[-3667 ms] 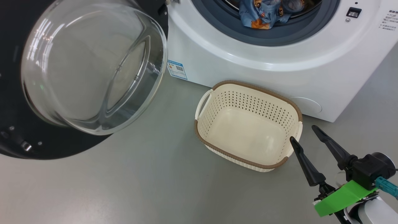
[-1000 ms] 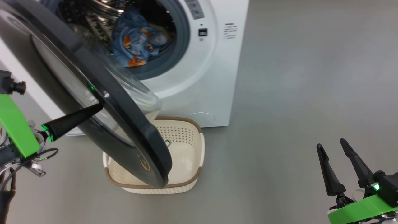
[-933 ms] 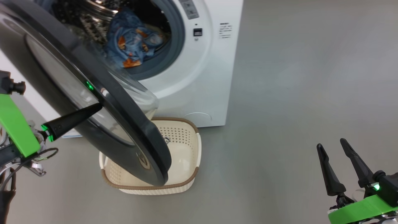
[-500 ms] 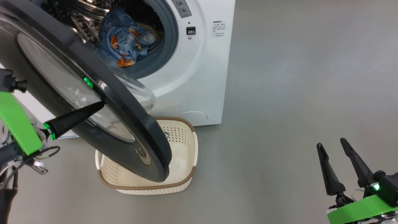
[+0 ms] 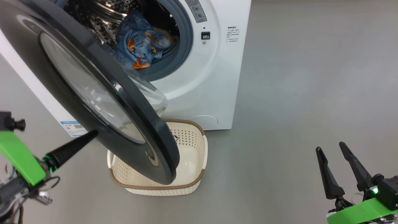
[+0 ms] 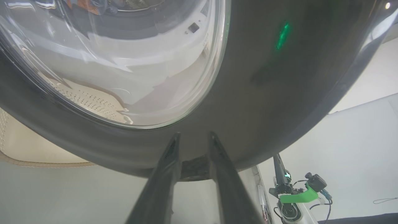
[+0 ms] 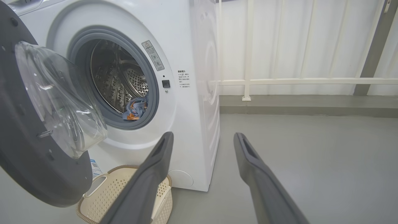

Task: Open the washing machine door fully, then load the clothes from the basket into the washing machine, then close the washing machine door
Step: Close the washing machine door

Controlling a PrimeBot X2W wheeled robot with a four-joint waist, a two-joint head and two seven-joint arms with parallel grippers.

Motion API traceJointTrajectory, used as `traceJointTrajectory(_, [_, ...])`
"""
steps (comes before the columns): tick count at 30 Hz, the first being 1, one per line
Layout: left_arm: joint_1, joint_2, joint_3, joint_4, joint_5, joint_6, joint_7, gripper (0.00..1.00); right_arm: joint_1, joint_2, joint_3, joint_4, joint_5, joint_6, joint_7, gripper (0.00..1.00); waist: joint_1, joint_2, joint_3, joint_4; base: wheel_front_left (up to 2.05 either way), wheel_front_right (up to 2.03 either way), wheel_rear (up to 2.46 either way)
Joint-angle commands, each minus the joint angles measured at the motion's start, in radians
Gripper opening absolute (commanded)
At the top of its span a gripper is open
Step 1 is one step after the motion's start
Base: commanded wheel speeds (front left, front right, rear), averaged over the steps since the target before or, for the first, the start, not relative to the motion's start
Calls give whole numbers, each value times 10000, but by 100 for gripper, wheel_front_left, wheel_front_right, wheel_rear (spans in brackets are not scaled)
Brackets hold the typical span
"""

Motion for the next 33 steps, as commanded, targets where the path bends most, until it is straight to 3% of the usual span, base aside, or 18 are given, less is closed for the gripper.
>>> traceJointTrajectory(1, [39,401,488,-194,189,-4,-307,100,55,-201,147,-219,-28,44,-51,100,0,0,-33,107,0,0,0])
traceJointTrajectory(8, [963,136,575,-38,493,-4,-1689,100,83,-236,142,-222,-15,44,-51,100,0,0,-72,284,0,0,0])
traceJointTrajectory(23, [2466,-676,485,761,1014,-4,-5948,100,115,-213,180,-217,-8,44,-51,100,0,0,-68,387,0,0,0])
traceJointTrajectory(27, [2769,-642,246,965,1309,-4,-7162,100,110,-221,204,-192,-2,44,-51,100,0,0,-106,394,0,0,0])
traceJointTrajectory(33, [3087,-109,-815,1208,2788,-4,-9747,100,147,-229,255,-159,15,44,-51,100,0,0,-222,387,0,0,0])
